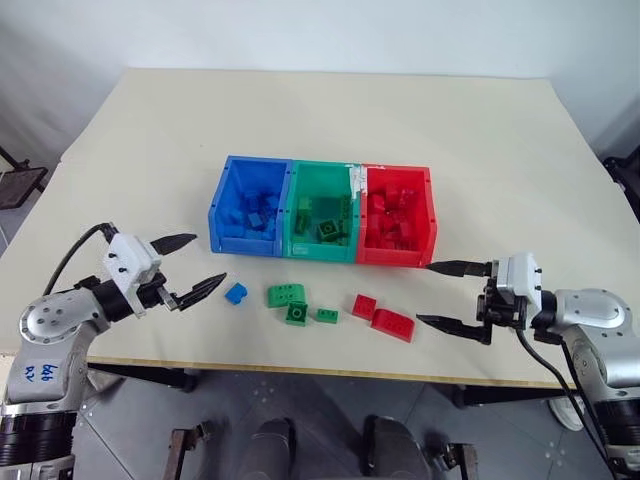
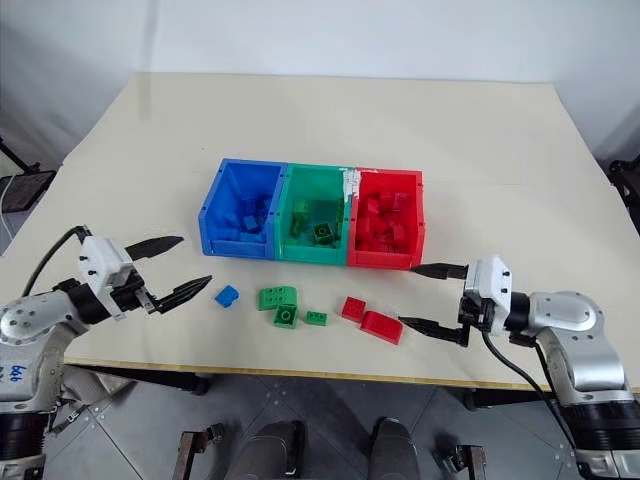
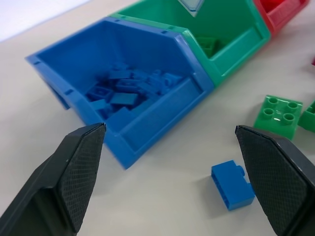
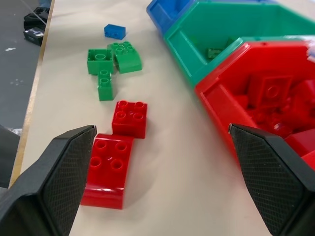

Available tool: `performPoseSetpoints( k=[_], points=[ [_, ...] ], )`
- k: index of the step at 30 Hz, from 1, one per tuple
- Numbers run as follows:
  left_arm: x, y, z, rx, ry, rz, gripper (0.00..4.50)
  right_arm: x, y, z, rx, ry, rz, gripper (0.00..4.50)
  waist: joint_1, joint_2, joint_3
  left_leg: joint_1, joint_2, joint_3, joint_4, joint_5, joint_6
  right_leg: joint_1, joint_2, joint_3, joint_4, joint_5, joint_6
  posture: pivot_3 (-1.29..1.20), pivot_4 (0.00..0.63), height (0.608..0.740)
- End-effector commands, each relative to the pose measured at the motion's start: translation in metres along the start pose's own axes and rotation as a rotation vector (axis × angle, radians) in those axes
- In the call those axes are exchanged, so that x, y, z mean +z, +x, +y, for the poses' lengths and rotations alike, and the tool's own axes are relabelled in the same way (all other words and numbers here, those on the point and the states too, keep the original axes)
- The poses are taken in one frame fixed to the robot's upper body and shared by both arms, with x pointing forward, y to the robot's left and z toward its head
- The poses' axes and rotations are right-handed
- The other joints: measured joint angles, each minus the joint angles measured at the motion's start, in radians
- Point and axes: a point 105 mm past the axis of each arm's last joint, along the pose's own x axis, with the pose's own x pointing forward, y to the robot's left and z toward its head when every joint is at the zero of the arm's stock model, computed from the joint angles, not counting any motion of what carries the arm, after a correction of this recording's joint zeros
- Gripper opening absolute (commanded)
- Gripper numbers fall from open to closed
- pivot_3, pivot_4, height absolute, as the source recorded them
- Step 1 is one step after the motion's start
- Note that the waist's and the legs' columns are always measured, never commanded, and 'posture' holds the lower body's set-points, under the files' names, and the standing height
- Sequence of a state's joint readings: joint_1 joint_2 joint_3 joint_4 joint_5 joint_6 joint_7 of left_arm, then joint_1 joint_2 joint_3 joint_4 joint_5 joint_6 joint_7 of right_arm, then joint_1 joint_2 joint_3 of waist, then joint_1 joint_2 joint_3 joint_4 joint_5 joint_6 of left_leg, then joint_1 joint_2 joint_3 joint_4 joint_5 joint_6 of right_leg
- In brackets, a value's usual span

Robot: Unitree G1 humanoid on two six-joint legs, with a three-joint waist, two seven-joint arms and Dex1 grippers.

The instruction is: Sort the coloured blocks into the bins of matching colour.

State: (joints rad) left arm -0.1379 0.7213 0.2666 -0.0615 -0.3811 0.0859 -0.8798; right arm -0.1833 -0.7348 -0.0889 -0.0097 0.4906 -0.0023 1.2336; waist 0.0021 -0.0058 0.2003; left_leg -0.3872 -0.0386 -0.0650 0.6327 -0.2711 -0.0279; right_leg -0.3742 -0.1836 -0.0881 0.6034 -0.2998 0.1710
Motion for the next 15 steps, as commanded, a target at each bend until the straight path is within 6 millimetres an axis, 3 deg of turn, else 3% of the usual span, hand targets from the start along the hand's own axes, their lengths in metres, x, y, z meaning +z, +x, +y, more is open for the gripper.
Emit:
performPoseSetpoints(
  k=[1, 3, 7, 10, 13, 15],
  points=[
    [0.008, 0.002, 0.001, -0.016, 0.028, -0.027, 4.47, 0.009, -0.003, -0.004, -0.042, -0.051, -0.025, 4.5, 0.001, 0.0, 0.0, 0.0, 0.0, 0.0, 0.0, 0.0, 0.0, 0.0, 0.0, 0.0, 0.0, 0.0, 0.0, 0.0, 0.15, 0.74],
    [0.013, 0.008, -0.007, -0.065, 0.001, -0.048, 4.47, 0.007, -0.013, -0.006, -0.071, -0.051, 0.0, 4.5, 0.002, 0.0, 0.0, 0.0, 0.0, 0.0, 0.0, 0.0, 0.0, 0.0, 0.0, 0.0, 0.0, 0.0, 0.0, 0.0, 0.15, 0.74],
    [0.017, 0.011, -0.054, -0.356, -0.024, -0.022, 4.47, -0.001, -0.04, -0.003, -0.088, -0.047, 0.099, 4.5, 0.017, 0.0, 0.0, 0.0, 0.0, 0.001, 0.001, -0.001, 0.001, 0.0, 0.0, 0.001, 0.0, 0.0, 0.0, 0.0, 0.15, 0.74],
    [0.023, 0.019, -0.079, -0.452, -0.01, -0.037, 4.47, -0.006, -0.054, 0.003, -0.088, -0.032, 0.176, 4.5, 0.024, 0.0, 0.0, 0.0, 0.0, 0.003, 0.001, -0.002, 0.002, 0.0, 0.0, 0.002, -0.001, 0.0, 0.0, 0.0, 0.15, 0.74],
    [0.031, 0.027, -0.094, -0.501, -0.018, -0.074, 4.47, -0.009, -0.052, 0.013, -0.041, -0.019, 0.222, 4.5, 0.023, 0.0, 0.0, 0.0, 0.001, 0.003, 0.003, -0.002, 0.002, 0.0, 0.001, 0.003, 0.0, 0.0, 0.0, 0.0, 0.15, 0.74],
    [0.032, 0.032, -0.106, -0.55, -0.022, -0.091, 4.47, -0.007, -0.036, 0.023, 0.007, 0.032, 0.222, 4.5, 0.019, 0.0, 0.0, 0.001, 0.001, 0.004, 0.003, -0.002, 0.001, 0.0, 0.001, 0.004, 0.0, 0.0, 0.0, 0.0, 0.15, 0.74]
  ],
)
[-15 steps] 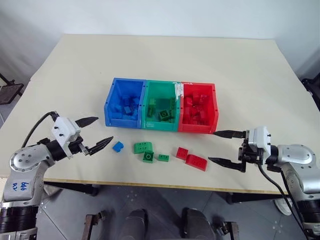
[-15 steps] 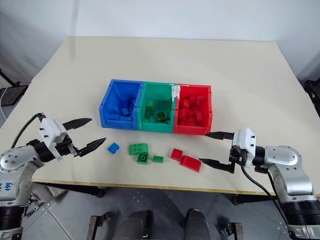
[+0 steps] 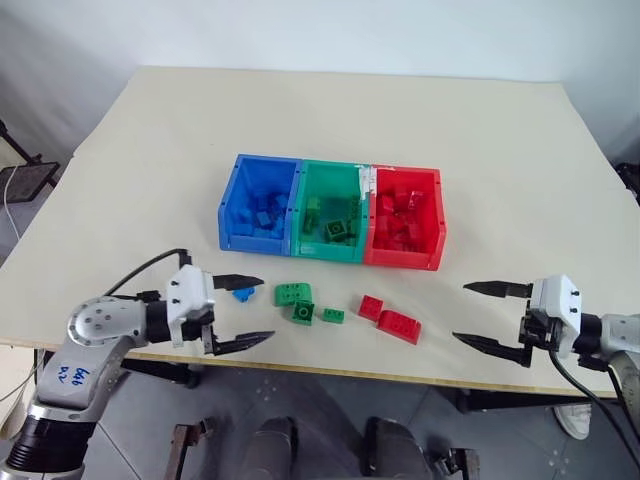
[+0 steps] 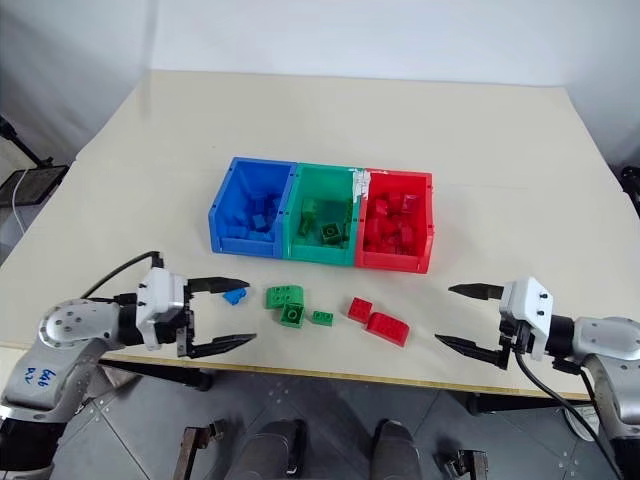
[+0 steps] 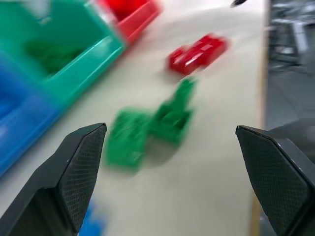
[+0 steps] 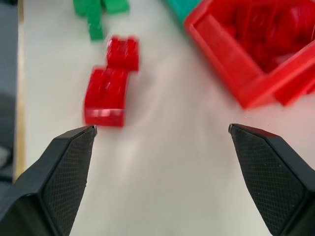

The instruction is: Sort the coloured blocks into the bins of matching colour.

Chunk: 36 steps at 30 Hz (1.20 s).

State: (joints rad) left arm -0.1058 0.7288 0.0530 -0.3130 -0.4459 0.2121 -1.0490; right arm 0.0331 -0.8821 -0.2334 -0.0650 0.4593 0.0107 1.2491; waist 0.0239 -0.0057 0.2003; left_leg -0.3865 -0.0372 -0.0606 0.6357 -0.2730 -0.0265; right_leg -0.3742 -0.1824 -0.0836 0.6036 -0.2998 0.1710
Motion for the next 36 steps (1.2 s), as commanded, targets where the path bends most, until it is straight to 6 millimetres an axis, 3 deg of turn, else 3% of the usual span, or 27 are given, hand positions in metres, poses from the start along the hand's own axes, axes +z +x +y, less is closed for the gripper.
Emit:
performPoseSetpoints(
  k=[1, 6, 12, 15, 18, 22, 27, 31, 36],
  points=[
    [0.01, 0.015, -0.015, -0.088, 0.02, -0.049, 4.47, 0.014, 0.023, 0.017, 0.099, 0.03, 0.033, 4.5, -0.005, 0.0, 0.0, 0.001, 0.0, 0.001, 0.0, 0.0, 0.0, 0.0, 0.0, 0.001, 0.0, 0.0, 0.0, 0.0, 0.15, 0.74],
    [0.006, 0.008, -0.013, -0.063, 0.017, -0.028, 4.47, 0.022, 0.054, 0.023, 0.128, 0.071, 0.084, 4.5, -0.002, 0.0, 0.0, 0.001, 0.002, 0.003, 0.001, -0.001, 0.0, -0.001, 0.002, 0.004, 0.001, 0.0, 0.0, 0.0, 0.15, 0.74],
    [0.001, -0.009, -0.011, -0.003, 0.005, 0.014, 4.47, 0.01, 0.08, 0.016, 0.053, 0.004, 0.176, 4.5, 0.004, 0.0, 0.0, -0.002, 0.002, 0.002, 0.009, -0.008, 0.003, -0.001, 0.002, 0.004, 0.001, 0.0, 0.0, 0.0, 0.15, 0.74],
    [0.0, -0.015, -0.013, 0.011, -0.001, 0.024, 4.5, 0.005, 0.085, 0.023, 0.067, 0.003, 0.183, 3.88, 0.002, 0.0, 0.0, -0.003, 0.001, 0.003, 0.012, -0.011, 0.005, -0.001, 0.002, 0.005, 0.0, 0.0, 0.0, 0.0, 0.15, 0.74],
    [-0.001, -0.017, -0.011, 0.026, 0.0, 0.028, 4.5, 0.002, 0.083, 0.029, 0.087, -0.004, 0.19, 2.85, 0.001, 0.0, 0.0, -0.003, 0.002, 0.004, 0.012, -0.011, 0.005, -0.001, 0.002, 0.006, -0.001, 0.001, 0.001, 0.0, 0.15, 0.74],
    [0.0, -0.018, -0.008, 0.044, 0.004, 0.021, 4.5, 0.002, 0.076, 0.023, 0.061, -0.012, 0.187, 1.54, 0.002, 0.0, 0.0, -0.003, 0.002, 0.004, 0.013, -0.011, 0.005, -0.001, 0.002, 0.006, 0.0, 0.001, 0.001, 0.0, 0.15, 0.74],
    [0.007, -0.025, 0.0, 0.137, 0.007, -0.049, 4.5, 0.047, 0.061, 0.013, 0.149, 0.14, -0.022, 1.49, 0.0, 0.0, 0.0, -0.003, 0.002, 0.004, 0.013, -0.011, 0.006, -0.001, 0.002, 0.006, 0.0, 0.001, 0.001, 0.0, 0.15, 0.74],
    [0.004, -0.041, 0.01, 0.286, -0.032, -0.063, 4.5, 0.087, 0.084, -0.007, 0.13, 0.141, -0.171, 1.49, -0.017, 0.0, 0.0, -0.001, 0.007, 0.006, 0.012, -0.012, 0.003, -0.001, 0.006, 0.007, 0.0, 0.001, 0.0, 0.0, 0.15, 0.74],
    [-0.001, -0.063, 0.013, 0.434, -0.051, -0.045, 4.5, 0.106, 0.113, -0.046, -0.014, 0.107, -0.199, 1.49, -0.023, 0.0, 0.0, -0.001, 0.012, 0.007, 0.013, -0.014, 0.0, -0.002, 0.012, 0.008, -0.001, 0.001, -0.002, 0.0, 0.15, 0.74]
  ],
)
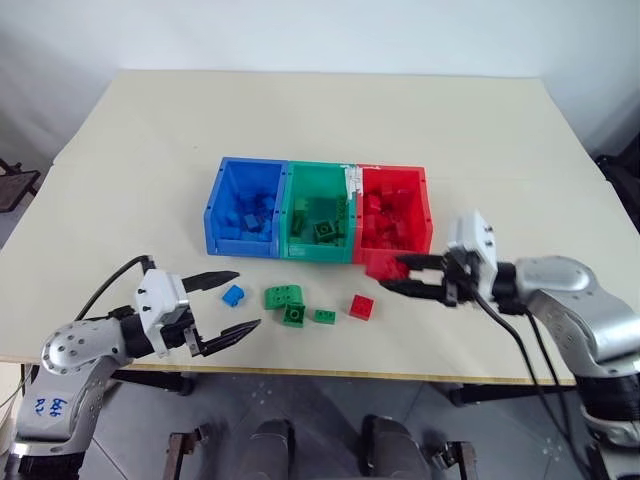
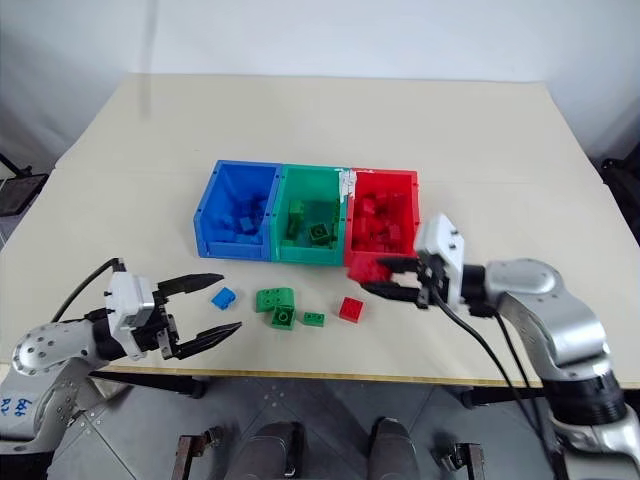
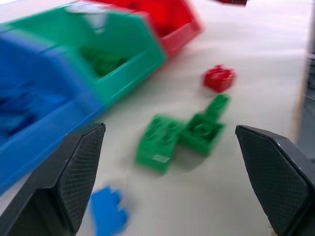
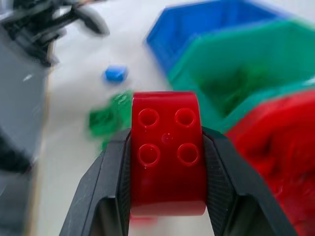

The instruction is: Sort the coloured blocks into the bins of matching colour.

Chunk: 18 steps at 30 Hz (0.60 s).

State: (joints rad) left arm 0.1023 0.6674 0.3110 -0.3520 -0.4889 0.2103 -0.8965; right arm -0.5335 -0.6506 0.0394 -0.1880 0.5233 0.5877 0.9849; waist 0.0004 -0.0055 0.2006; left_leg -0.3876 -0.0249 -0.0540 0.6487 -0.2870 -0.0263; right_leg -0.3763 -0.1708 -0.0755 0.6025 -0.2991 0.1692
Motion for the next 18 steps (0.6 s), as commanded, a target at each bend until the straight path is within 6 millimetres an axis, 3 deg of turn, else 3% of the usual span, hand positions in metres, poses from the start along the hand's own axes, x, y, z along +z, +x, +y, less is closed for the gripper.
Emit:
performPoseSetpoints(
  k=[1, 4, 11, 14, 18],
  points=[
    [0.009, -0.013, 0.006, 0.083, 0.036, -0.02, 4.5, 0.006, 0.008, -0.027, -0.124, -0.036, -0.002, 1.49, 0.001, 0.0, 0.0, 0.0, 0.0, 0.0, 0.0, 0.0, 0.0, -0.001, 0.0, 0.0, 0.0, 0.0, 0.0, 0.0, 0.15, 0.74],
    [0.009, -0.028, 0.007, 0.149, 0.048, 0.004, 4.5, 0.005, 0.006, -0.063, -0.226, -0.108, 0.049, 1.49, 0.002, 0.0, 0.0, -0.001, 0.0, 0.001, 0.0, -0.001, 0.0, -0.001, 0.001, 0.001, 0.0, 0.0, -0.001, 0.0, 0.15, 0.74],
    [0.017, -0.028, 0.001, 0.165, 0.042, -0.023, 4.5, 0.0, -0.01, -0.101, -0.333, -0.124, 0.072, 1.49, -0.003, 0.0, 0.0, -0.001, 0.001, 0.003, 0.001, -0.002, 0.001, -0.001, 0.002, 0.002, -0.001, 0.0, -0.001, 0.0, 0.15, 0.74],
    [0.02, -0.024, -0.002, 0.15, 0.033, -0.041, 4.5, 0.004, -0.009, -0.104, -0.344, -0.137, 0.046, 2.51, -0.004, 0.0, 0.0, 0.0, 0.003, 0.004, 0.0, -0.002, 0.0, -0.002, 0.003, 0.003, -0.001, 0.0, -0.001, 0.0, 0.15, 0.74],
    [0.023, -0.018, -0.002, 0.127, 0.027, -0.059, 4.5, 0.013, -0.01, -0.091, -0.293, -0.202, -0.014, 3.87, -0.005, 0.0, 0.0, 0.0, 0.004, 0.006, 0.0, -0.003, 0.0, -0.003, 0.004, 0.004, -0.001, 0.0, -0.001, 0.0, 0.15, 0.74]
  ],
)
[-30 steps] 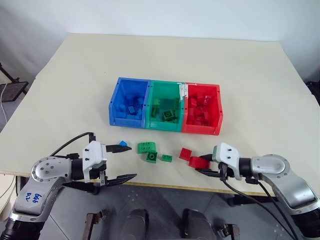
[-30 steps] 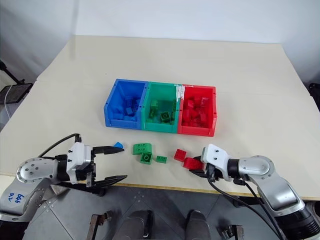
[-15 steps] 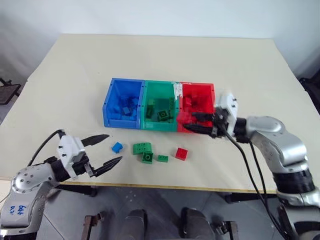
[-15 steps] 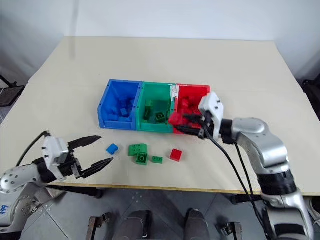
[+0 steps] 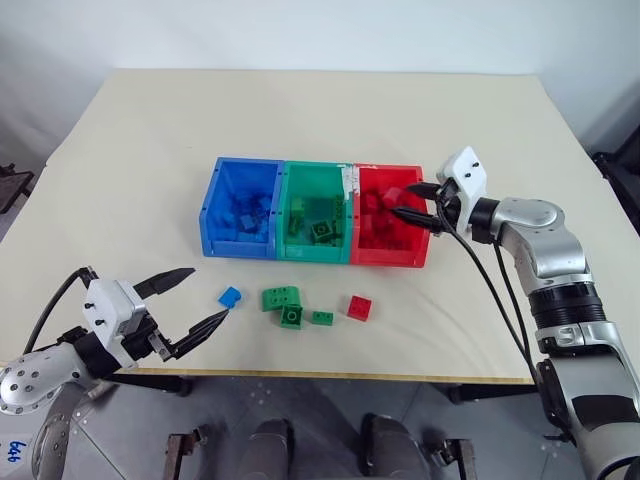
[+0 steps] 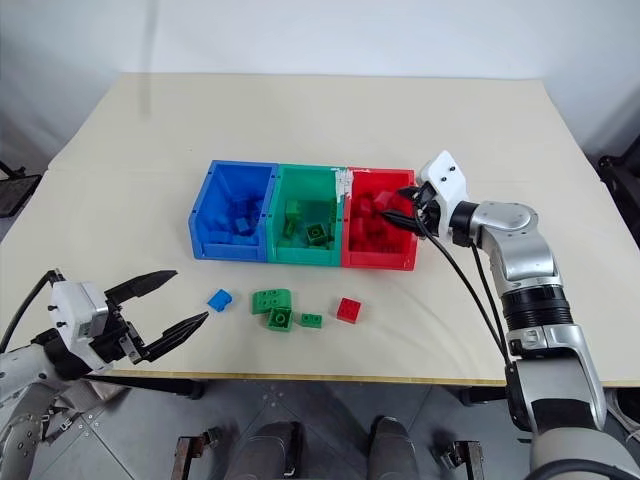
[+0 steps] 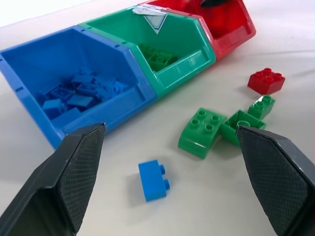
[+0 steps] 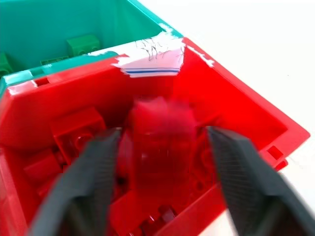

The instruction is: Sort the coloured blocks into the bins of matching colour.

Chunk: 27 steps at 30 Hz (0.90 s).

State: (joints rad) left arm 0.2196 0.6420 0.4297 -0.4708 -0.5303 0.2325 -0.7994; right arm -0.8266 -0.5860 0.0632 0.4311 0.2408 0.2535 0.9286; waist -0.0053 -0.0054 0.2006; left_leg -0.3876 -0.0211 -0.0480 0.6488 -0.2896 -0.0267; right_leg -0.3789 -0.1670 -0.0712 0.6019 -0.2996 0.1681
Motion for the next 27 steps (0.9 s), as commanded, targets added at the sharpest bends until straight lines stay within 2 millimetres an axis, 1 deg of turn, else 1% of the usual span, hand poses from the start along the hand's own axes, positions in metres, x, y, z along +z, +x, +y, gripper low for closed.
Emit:
performPoseSetpoints(
  k=[1, 2, 3, 5, 6, 7, 10, 11, 13, 14, 16, 17, 19, 21, 24, 26, 27],
  points=[
    [0.012, 0.005, -0.003, -0.026, 0.013, -0.048, 4.5, 0.024, -0.012, 0.005, 0.025, -0.101, -0.119, 4.2, 0.002, 0.0, 0.0, 0.0, 0.0, 0.0, 0.0, 0.0, 0.0, 0.0, 0.0, 0.0, 0.0, 0.0, 0.0, 0.0, 0.15, 0.74],
    [0.012, 0.006, -0.002, -0.034, 0.012, -0.047, 4.5, 0.026, -0.018, 0.008, 0.044, -0.108, -0.144, 4.48, 0.003, 0.0, 0.0, 0.0, 0.0, 0.0, 0.0, 0.0, 0.0, 0.0, 0.0, 0.0, 0.0, 0.0, 0.0, 0.0, 0.15, 0.74],
    [0.011, 0.008, -0.002, -0.043, 0.009, -0.045, 4.5, 0.03, -0.025, 0.013, 0.075, -0.099, -0.185, 4.48, 0.007, 0.0, 0.0, 0.0, 0.0, 0.0, 0.0, 0.0, 0.0, 0.0, 0.0, 0.0, 0.0, 0.0, 0.0, 0.0, 0.15, 0.74],
    [0.007, 0.012, -0.002, -0.076, 0.008, -0.031, 4.5, 0.035, -0.045, 0.036, 0.228, -0.08, -0.257, 4.48, 0.016, 0.0, 0.0, 0.0, 0.0, 0.0, 0.001, -0.001, 0.001, 0.0, 0.0, 0.0, 0.0, 0.0, 0.0, 0.0, 0.15, 0.74],
    [0.006, 0.015, -0.003, -0.095, 0.01, -0.024, 4.5, 0.032, -0.054, 0.046, 0.289, -0.073, -0.259, 4.48, 0.02, 0.0, 0.0, -0.001, 0.0, 0.0, 0.001, -0.001, 0.001, 0.0, 0.0, 0.0, -0.001, 0.0, 0.0, 0.0, 0.15, 0.74],
    [0.004, 0.018, -0.005, -0.125, 0.01, -0.018, 4.5, 0.022, -0.064, 0.056, 0.344, -0.069, -0.207, 4.48, 0.027, 0.0, 0.0, -0.001, 0.0, 0.0, 0.001, -0.001, 0.001, 0.001, 0.0, 0.0, -0.001, 0.0, 0.0, 0.0, 0.15, 0.74],
    [0.001, 0.032, -0.013, -0.206, 0.021, -0.002, 4.5, -0.012, -0.088, 0.07, 0.415, -0.091, -0.014, 4.48, 0.029, 0.0, 0.0, 0.0, 0.0, 0.001, 0.002, -0.002, 0.002, 0.001, 0.0, 0.0, -0.002, 0.0, 0.0, 0.0, 0.15, 0.74],
    [0.0, 0.036, -0.015, -0.224, 0.022, -0.001, 4.5, -0.023, -0.096, 0.071, 0.425, -0.098, 0.038, 4.48, 0.029, 0.0, 0.0, 0.0, 0.0, 0.001, 0.002, -0.003, 0.002, 0.002, 0.0, 0.0, -0.002, 0.0, 0.0, 0.0, 0.15, 0.74],
    [-0.001, 0.043, -0.017, -0.244, 0.03, 0.001, 4.5, -0.038, -0.108, 0.074, 0.433, -0.113, 0.108, 4.48, 0.028, 0.0, 0.0, 0.0, 0.0, 0.002, 0.002, -0.003, 0.002, 0.002, 0.0, 0.0, -0.002, 0.0, 0.0, 0.0, 0.15, 0.74],
    [-0.002, 0.048, -0.023, -0.285, 0.04, 0.002, 4.5, -0.048, -0.118, 0.074, 0.427, -0.098, 0.148, 4.48, 0.026, 0.0, 0.0, 0.0, 0.0, 0.002, 0.002, -0.003, 0.002, 0.002, 0.0, 0.001, -0.002, 0.0, 0.0, 0.0, 0.15, 0.74],
    [-0.003, 0.056, -0.034, -0.354, 0.064, 0.002, 4.5, -0.062, -0.132, 0.075, 0.411, -0.068, 0.19, 4.48, 0.026, 0.0, 0.0, 0.001, 0.0, 0.003, 0.002, -0.003, 0.002, 0.002, 0.0, 0.002, -0.001, 0.0, 0.0, 0.0, 0.15, 0.74],
    [-0.003, 0.059, -0.039, -0.381, 0.064, -0.009, 4.5, -0.064, -0.135, 0.076, 0.394, -0.055, 0.183, 4.48, 0.026, 0.0, 0.0, 0.001, 0.0, 0.003, 0.002, -0.003, 0.002, 0.002, 0.001, 0.002, -0.001, 0.0, 0.0, 0.0, 0.15, 0.74],
    [-0.003, 0.062, -0.044, -0.417, 0.05, -0.025, 4.5, -0.065, -0.133, 0.08, 0.374, -0.049, 0.157, 4.48, 0.023, 0.0, 0.0, 0.002, 0.0, 0.004, 0.002, -0.003, 0.002, 0.002, 0.001, 0.003, -0.002, 0.0, 0.0, 0.0, 0.15, 0.74],
    [-0.003, 0.062, -0.042, -0.411, 0.053, -0.03, 4.5, -0.06, -0.125, 0.086, 0.372, -0.047, 0.112, 4.48, 0.017, 0.0, 0.0, 0.002, 0.001, 0.004, 0.002, -0.003, 0.002, 0.002, 0.001, 0.003, -0.001, 0.0, 0.0, 0.0, 0.15, 0.74],
    [-0.004, 0.059, -0.034, -0.378, 0.051, -0.035, 4.5, -0.047, -0.106, 0.101, 0.388, -0.005, 0.046, 4.48, 0.017, 0.0, 0.0, 0.002, 0.002, 0.004, 0.002, -0.002, 0.001, 0.002, 0.002, 0.003, -0.001, 0.0, 0.0, 0.0, 0.15, 0.74],
    [-0.005, 0.052, -0.027, -0.343, 0.046, -0.028, 4.5, -0.045, -0.089, 0.11, 0.399, 0.011, 0.079, 4.48, 0.017, 0.0, 0.0, 0.002, 0.002, 0.004, 0.003, -0.003, 0.001, 0.002, 0.002, 0.004, -0.001, 0.0, 0.0, 0.0, 0.15, 0.74],
    [-0.006, 0.048, -0.023, -0.326, 0.053, -0.022, 4.5, -0.044, -0.077, 0.113, 0.38, 0.043, 0.107, 4.48, 0.017, 0.0, 0.0, 0.002, 0.002, 0.004, 0.003, -0.003, 0.001, 0.002, 0.002, 0.004, -0.001, 0.0, 0.0, 0.0, 0.15, 0.74]
  ],
)
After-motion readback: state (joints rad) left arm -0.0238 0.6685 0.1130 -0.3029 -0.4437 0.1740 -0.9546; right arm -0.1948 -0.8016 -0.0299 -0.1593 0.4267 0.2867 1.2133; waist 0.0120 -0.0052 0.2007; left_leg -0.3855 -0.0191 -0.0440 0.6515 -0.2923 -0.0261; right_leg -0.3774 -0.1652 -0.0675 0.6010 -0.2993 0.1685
